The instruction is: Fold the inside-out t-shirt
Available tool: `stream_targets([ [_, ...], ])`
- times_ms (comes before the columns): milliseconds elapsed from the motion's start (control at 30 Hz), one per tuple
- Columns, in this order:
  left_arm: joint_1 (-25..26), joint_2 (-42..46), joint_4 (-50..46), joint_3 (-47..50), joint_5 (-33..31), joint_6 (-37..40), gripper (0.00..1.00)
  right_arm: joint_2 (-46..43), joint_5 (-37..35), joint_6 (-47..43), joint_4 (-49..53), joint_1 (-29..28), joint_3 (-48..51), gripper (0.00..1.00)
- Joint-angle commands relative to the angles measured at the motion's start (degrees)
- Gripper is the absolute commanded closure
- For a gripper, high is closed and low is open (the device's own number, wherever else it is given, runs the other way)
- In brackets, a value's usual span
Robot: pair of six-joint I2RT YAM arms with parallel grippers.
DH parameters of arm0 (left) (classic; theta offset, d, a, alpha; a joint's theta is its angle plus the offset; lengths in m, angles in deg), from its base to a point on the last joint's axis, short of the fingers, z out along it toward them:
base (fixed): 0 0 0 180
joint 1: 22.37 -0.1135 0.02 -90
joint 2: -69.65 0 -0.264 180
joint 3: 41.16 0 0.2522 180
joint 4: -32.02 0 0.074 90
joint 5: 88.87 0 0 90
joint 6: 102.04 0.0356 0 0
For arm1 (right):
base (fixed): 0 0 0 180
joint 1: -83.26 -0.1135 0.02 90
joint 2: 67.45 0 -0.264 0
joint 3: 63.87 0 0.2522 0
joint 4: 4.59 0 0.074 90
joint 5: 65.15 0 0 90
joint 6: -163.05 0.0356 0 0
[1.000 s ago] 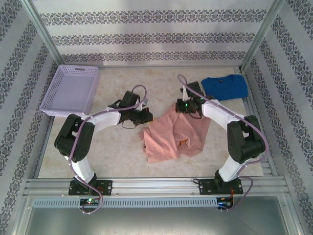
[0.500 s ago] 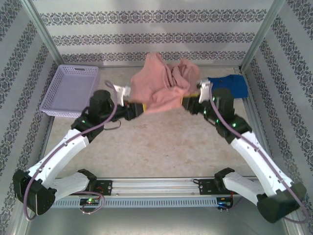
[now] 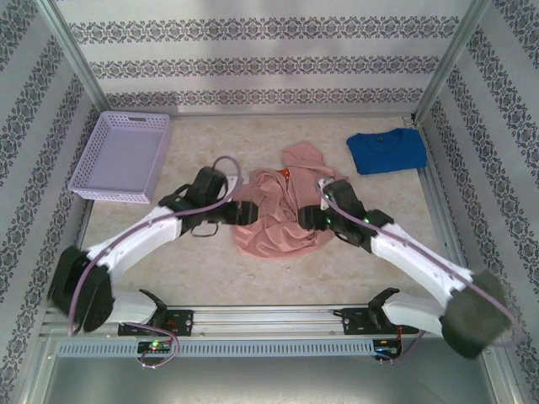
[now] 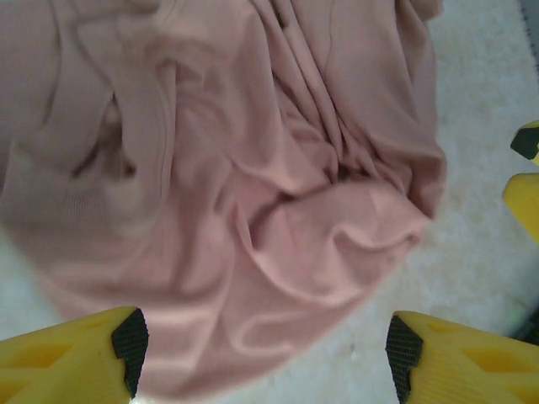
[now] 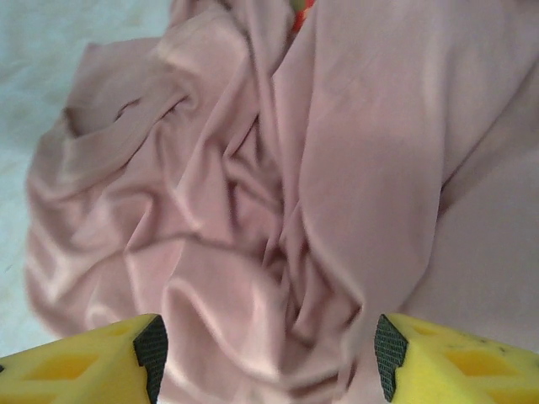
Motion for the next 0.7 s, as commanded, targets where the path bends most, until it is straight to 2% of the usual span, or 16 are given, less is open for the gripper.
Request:
stream_targets([
  [0, 1.8, -11.5, 0.7, -8.1, -4.9, 5.4, 0.24, 9.1, -6.5, -1.8, -1.5, 2.0, -5.4, 0.32],
  [67, 2.1, -19.4, -1.9, -15.5, -5.6, 6.8, 0.24, 15.4, -6.9, -2.7, -1.8, 3.2, -8.3, 0.32],
  [233, 2.2, -31.8, -3.4, -25.5, -4.1, 5.8, 0.28, 24.5, -5.4, -2.7, -3.0, 3.8, -10.9, 0.34],
  [300, 2.1, -35.3, -3.9, -28.0, -5.4, 4.5, 0.33, 26.8, -5.8, -2.5, -3.4, 4.1, -11.1, 0.37],
  [400, 2.1, -38.0, -1.2, -29.8, -4.0, 3.4, 0.54, 26.8, -5.3, -2.5, -4.8, 5.5, -10.9, 0.6],
  [500, 1.6, -37.6, 0.5, -30.9, -2.7, 4.3, 0.83, 23.5, -4.6, -4.0, -5.3, 7.4, -10.7, 0.81],
  [567, 0.7, -35.8, 1.6, -30.0, -1.4, 5.3, 0.98, 19.8, -3.2, -5.0, -5.6, 8.6, -10.2, 0.9],
  [667, -1.5, -28.1, 4.7, -23.2, 0.4, 6.4, 1.0, 12.1, 0.7, -5.5, -5.4, 10.9, -8.4, 0.98],
])
